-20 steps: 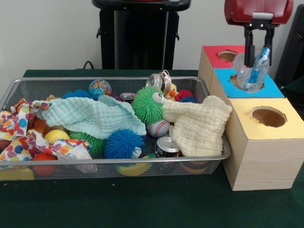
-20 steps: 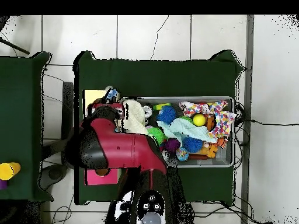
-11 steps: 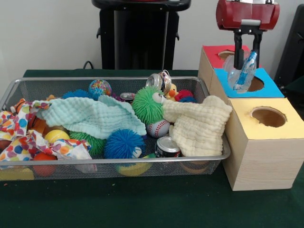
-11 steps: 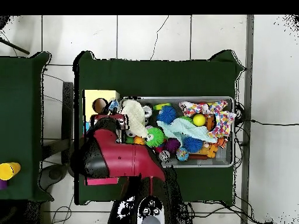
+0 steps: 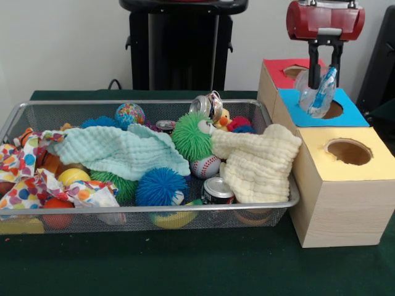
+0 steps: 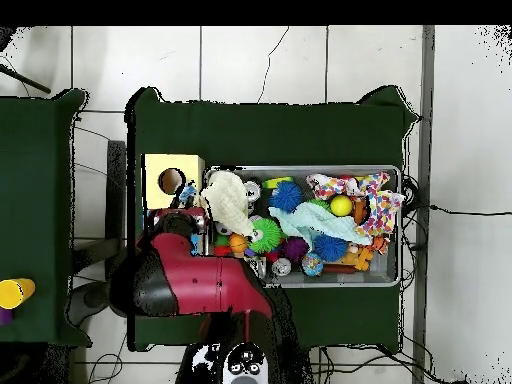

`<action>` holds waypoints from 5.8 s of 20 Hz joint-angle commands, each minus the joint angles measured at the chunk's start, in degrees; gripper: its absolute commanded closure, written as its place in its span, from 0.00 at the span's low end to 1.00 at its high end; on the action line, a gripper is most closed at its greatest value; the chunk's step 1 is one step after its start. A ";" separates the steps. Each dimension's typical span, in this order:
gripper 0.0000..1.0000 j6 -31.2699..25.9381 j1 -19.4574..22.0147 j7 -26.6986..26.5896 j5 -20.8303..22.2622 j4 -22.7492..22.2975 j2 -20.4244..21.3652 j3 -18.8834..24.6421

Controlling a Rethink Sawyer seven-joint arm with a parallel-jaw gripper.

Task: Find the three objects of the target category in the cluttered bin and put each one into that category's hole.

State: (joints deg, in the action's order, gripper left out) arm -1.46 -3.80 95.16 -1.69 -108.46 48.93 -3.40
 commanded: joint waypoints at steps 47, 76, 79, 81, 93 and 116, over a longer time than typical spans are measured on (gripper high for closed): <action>1.00 5.71 -2.66 13.64 -3.08 -7.69 0.47 -2.18; 1.00 0.52 -18.47 13.64 -16.07 -0.97 -4.43 -10.54; 1.00 1.92 -20.08 13.97 -18.36 0.27 -6.07 -9.84; 1.00 0.70 -22.45 13.63 -20.33 1.99 -7.26 -11.25; 1.00 -6.52 -33.43 14.94 -31.46 13.41 -14.45 -18.29; 1.00 -7.09 -27.47 11.22 -32.29 7.35 -6.24 -11.39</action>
State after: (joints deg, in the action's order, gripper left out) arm -10.39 -41.00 95.28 -34.15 -90.54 36.70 -23.98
